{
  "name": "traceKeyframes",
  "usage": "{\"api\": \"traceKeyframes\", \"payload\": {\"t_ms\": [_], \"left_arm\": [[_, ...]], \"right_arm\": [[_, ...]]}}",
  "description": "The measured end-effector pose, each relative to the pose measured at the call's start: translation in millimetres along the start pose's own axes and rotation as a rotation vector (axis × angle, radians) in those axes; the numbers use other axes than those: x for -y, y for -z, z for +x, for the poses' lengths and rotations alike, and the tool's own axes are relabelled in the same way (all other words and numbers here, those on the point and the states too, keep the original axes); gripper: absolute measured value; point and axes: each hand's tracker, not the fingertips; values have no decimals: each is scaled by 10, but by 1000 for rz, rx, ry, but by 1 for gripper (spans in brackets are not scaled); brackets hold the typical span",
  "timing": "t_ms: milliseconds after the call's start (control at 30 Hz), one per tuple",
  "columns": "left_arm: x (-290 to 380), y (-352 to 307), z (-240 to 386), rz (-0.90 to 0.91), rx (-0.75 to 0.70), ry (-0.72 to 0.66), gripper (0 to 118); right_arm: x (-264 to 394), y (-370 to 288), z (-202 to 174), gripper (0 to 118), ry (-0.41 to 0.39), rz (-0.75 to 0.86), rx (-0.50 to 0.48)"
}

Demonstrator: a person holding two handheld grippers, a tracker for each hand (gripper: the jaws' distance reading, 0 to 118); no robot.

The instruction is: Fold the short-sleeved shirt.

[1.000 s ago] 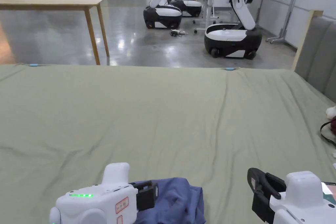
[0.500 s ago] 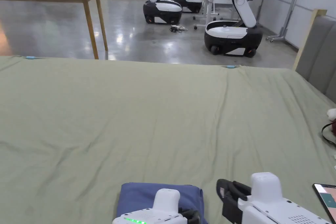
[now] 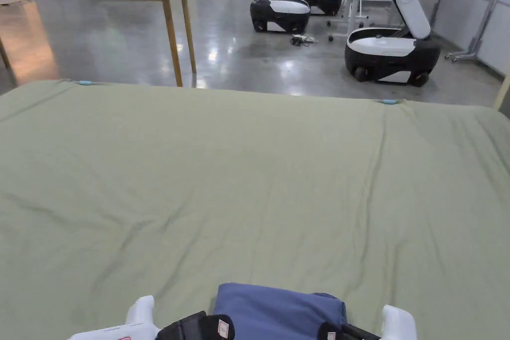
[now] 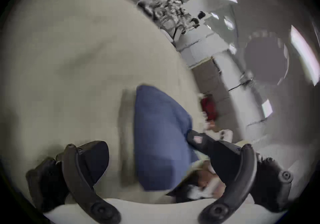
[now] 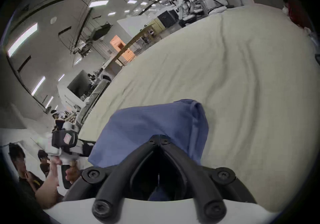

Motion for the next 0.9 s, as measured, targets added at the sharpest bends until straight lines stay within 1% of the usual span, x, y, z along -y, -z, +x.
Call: {"api": "traceKeyframes", "payload": {"t_ms": [33,67,100,133,167,200,233,267,300,333,433,533,567,667,733,767,800,833,900], "left_arm": [[-20,138,-161,-37,117,-104,116],[-13,283,-277,-48,254,-146,116],[-12,379,-303,-36,312,-128,116],[-33,491,-253,-38,306,-114,116],[-66,579,-157,-44,246,-89,115],[-49,649,-97,-38,187,-51,108],[-52,683,-5,-20,131,-12,68],[-73,713,61,-39,58,25,24],[-89,761,94,-82,-31,62,25],[-57,764,175,-86,-108,100,25],[-183,503,267,-78,-99,100,25],[-400,31,318,-49,-167,218,25],[-507,-197,289,-28,-185,243,25],[-856,-886,81,18,-269,261,25],[-1129,-1386,-136,69,-363,267,25],[-1266,-1655,-270,89,-391,241,25],[-1400,-1937,-411,118,-389,207,25],[-1518,-2182,-537,132,-378,190,25],[-1773,-2682,-750,185,-423,175,25]], "right_arm": [[-14,-12,6,3,-13,2,0],[-25,-23,10,3,-28,2,-5],[-31,-33,7,3,-37,4,-3],[-27,-52,-27,3,-49,6,1],[-31,-63,-34,3,-58,7,1],[-33,-74,-45,3,-67,9,3],[-37,-88,-67,3,-82,14,11],[-33,-99,-92,3,-94,19,17],[-38,-112,-113,3,-97,23,17],[-45,-130,-141,3,-100,29,16],[-69,-185,-286,3,-120,46,15],[-91,-220,-505,3,-163,48,21],[-95,-224,-579,3,-181,50,24],[-96,-204,-758,3,-210,54,17],[-87,-174,-885,3,-223,59,7],[-80,-151,-948,3,-225,63,3],[-72,-119,-1009,3,-229,67,-1],[-65,-90,-1062,3,-235,69,-5],[-50,-14,-1170,3,-245,69,-13]]}}
